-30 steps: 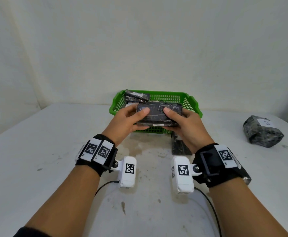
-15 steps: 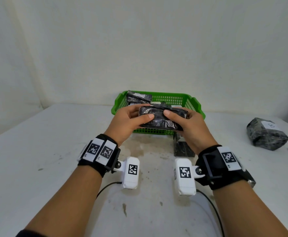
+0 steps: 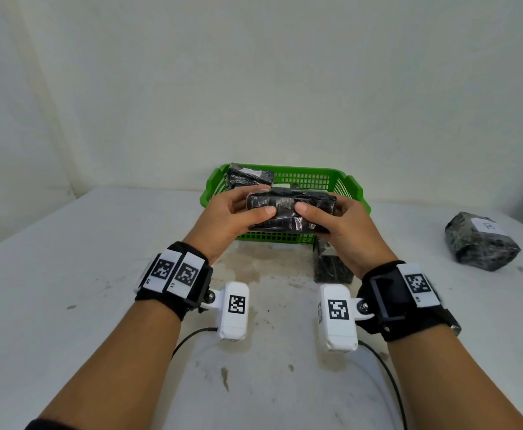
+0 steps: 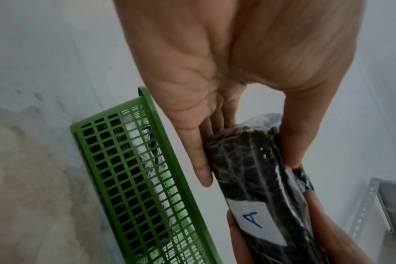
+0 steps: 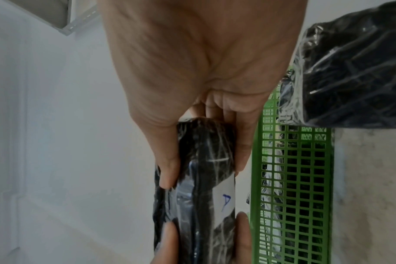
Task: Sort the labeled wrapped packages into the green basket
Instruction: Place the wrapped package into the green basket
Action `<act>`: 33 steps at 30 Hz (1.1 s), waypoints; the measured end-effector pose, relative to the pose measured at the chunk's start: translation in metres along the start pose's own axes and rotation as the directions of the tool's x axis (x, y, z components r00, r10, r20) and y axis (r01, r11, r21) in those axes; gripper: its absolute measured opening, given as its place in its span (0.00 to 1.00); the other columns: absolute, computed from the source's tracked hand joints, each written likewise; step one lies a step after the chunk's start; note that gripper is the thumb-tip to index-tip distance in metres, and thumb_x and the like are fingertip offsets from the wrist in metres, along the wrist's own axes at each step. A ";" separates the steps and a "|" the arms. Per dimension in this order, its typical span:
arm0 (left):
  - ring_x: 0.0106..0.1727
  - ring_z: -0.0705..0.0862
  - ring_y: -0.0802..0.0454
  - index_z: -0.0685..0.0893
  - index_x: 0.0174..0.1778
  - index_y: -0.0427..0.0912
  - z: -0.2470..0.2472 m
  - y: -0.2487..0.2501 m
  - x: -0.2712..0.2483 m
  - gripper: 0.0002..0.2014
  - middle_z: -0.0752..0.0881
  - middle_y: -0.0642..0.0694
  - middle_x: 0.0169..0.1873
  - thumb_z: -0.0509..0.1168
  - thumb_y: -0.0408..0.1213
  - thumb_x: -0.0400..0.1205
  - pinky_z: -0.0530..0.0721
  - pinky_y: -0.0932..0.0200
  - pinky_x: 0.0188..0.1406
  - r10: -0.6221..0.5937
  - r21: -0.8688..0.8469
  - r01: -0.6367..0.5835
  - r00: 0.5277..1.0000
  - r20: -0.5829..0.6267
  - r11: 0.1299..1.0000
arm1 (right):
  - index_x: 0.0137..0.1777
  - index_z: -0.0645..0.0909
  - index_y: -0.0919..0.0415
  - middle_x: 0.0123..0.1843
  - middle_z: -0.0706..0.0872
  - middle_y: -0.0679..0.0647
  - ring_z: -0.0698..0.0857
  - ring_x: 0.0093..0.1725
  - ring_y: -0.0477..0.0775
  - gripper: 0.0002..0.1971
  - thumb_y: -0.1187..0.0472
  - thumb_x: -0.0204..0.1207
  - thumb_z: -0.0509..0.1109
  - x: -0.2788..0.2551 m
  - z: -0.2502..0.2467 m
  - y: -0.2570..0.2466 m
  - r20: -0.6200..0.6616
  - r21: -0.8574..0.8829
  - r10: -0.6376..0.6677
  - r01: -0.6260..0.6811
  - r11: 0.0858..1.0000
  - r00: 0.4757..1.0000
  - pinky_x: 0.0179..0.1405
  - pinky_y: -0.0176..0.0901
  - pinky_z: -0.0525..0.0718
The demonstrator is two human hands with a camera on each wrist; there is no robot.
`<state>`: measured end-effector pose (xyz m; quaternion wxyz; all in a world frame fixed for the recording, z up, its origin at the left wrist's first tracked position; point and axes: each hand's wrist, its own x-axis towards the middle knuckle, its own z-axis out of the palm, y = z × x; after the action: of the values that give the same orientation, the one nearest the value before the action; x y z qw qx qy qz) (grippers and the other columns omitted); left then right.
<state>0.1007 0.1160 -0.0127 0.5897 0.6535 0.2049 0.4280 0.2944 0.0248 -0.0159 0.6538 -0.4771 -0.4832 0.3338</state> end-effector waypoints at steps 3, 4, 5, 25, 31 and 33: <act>0.61 0.88 0.41 0.87 0.61 0.44 -0.001 0.001 -0.001 0.29 0.90 0.39 0.57 0.81 0.40 0.62 0.85 0.38 0.63 0.033 0.026 -0.033 0.999 -0.015 0.999 | 0.66 0.87 0.64 0.60 0.95 0.58 0.94 0.62 0.58 0.29 0.56 0.65 0.85 0.000 0.001 0.000 0.017 0.000 0.004 -0.004 1.000 1.000 0.71 0.59 0.87; 0.61 0.88 0.41 0.87 0.61 0.45 -0.002 0.001 -0.001 0.29 0.90 0.39 0.58 0.81 0.39 0.62 0.85 0.38 0.63 0.050 0.033 -0.049 0.999 -0.021 0.998 | 0.68 0.86 0.64 0.62 0.94 0.58 0.93 0.63 0.59 0.30 0.56 0.65 0.85 0.000 0.001 0.000 0.035 0.011 0.015 -0.015 1.000 0.999 0.70 0.58 0.87; 0.62 0.88 0.41 0.87 0.62 0.45 -0.002 0.001 -0.001 0.30 0.90 0.40 0.58 0.81 0.38 0.62 0.85 0.38 0.63 0.069 0.040 -0.068 0.997 -0.025 0.997 | 0.69 0.86 0.64 0.63 0.94 0.59 0.93 0.64 0.59 0.32 0.56 0.64 0.85 0.001 0.001 0.000 0.055 0.024 0.030 -0.031 0.999 0.998 0.69 0.57 0.87; 0.58 0.90 0.41 0.86 0.65 0.42 -0.003 -0.003 -0.001 0.22 0.90 0.38 0.57 0.77 0.30 0.74 0.85 0.39 0.64 -0.012 0.141 0.009 1.000 0.019 0.990 | 0.64 0.88 0.65 0.58 0.95 0.60 0.95 0.58 0.61 0.26 0.62 0.65 0.85 -0.002 -0.004 -0.004 0.066 0.003 0.135 -0.135 0.991 0.989 0.52 0.50 0.95; 0.55 0.91 0.43 0.87 0.64 0.41 -0.002 -0.001 -0.002 0.21 0.91 0.40 0.55 0.75 0.26 0.75 0.86 0.41 0.63 -0.001 0.185 0.002 1.000 -0.006 0.983 | 0.62 0.90 0.65 0.54 0.96 0.59 0.96 0.54 0.59 0.21 0.67 0.68 0.85 -0.002 -0.003 -0.003 0.050 -0.042 0.107 -0.105 0.994 0.993 0.50 0.46 0.95; 0.56 0.91 0.42 0.87 0.63 0.43 -0.004 -0.002 -0.002 0.21 0.91 0.40 0.55 0.76 0.26 0.75 0.86 0.39 0.62 -0.001 0.173 0.004 1.000 -0.018 0.985 | 0.64 0.88 0.66 0.57 0.95 0.60 0.95 0.56 0.60 0.20 0.69 0.71 0.84 0.000 -0.003 -0.003 0.068 -0.023 0.135 -0.133 0.991 0.989 0.50 0.47 0.95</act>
<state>0.0971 0.1175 -0.0152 0.5294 0.6980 0.2477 0.4137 0.2969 0.0228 -0.0136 0.6083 -0.5029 -0.4755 0.3887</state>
